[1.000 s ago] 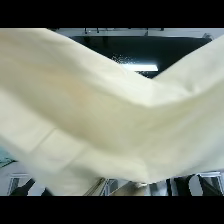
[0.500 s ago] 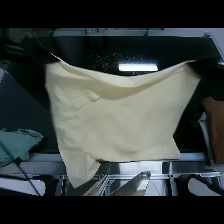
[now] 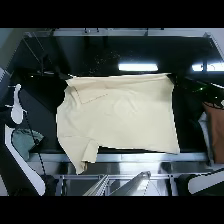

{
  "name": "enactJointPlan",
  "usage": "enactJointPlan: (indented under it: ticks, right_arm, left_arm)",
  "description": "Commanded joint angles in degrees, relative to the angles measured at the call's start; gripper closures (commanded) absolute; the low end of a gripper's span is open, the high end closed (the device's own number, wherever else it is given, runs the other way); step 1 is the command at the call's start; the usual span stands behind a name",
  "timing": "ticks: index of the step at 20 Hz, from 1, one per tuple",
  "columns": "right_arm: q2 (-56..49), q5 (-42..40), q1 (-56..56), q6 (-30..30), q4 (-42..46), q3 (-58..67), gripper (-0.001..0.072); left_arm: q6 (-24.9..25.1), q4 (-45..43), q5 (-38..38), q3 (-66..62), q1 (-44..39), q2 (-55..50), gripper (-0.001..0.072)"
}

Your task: Fold the shirts.

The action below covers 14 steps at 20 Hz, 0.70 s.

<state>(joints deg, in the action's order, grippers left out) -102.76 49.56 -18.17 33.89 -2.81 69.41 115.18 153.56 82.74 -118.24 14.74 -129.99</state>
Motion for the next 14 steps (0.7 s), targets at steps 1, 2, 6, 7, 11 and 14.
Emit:
enactJointPlan:
  ticks: [1,2,6,7,11,14]
  right_arm:
    - [-3.3,-1.4,-0.1,-1.1,-3.8,6.4,0.0697]
    - [-3.3,-1.7,-0.3,-1.0,-3.9,7.6,0.0697]
    - [-3.7,1.6,-0.7,0.0,-3.7,8.4,0.0696]
    - [-3.8,3.9,-0.8,0.0,-3.1,8.3,0.0697]
    - [-3.4,11.8,-2.3,4.5,5.8,8.3,0.0698]
    - [-3.1,16.2,-3.7,10.8,17.6,8.1,0.0698]
  left_arm:
    - [0.9,2.6,-6.4,-2.0,1.8,-0.9,0.0683]
    - [0.8,2.7,-6.5,-3.6,1.8,-0.9,0.0683]
    - [0.7,2.6,-7.9,-0.8,1.5,0.9,0.0682]
    - [0.7,2.5,-7.6,1.4,1.5,1.7,0.0682]
    - [1.9,2.3,-0.9,3.6,2.4,4.8,0.0683]
    - [0.9,1.9,4.9,3.6,2.0,6.6,0.0685]
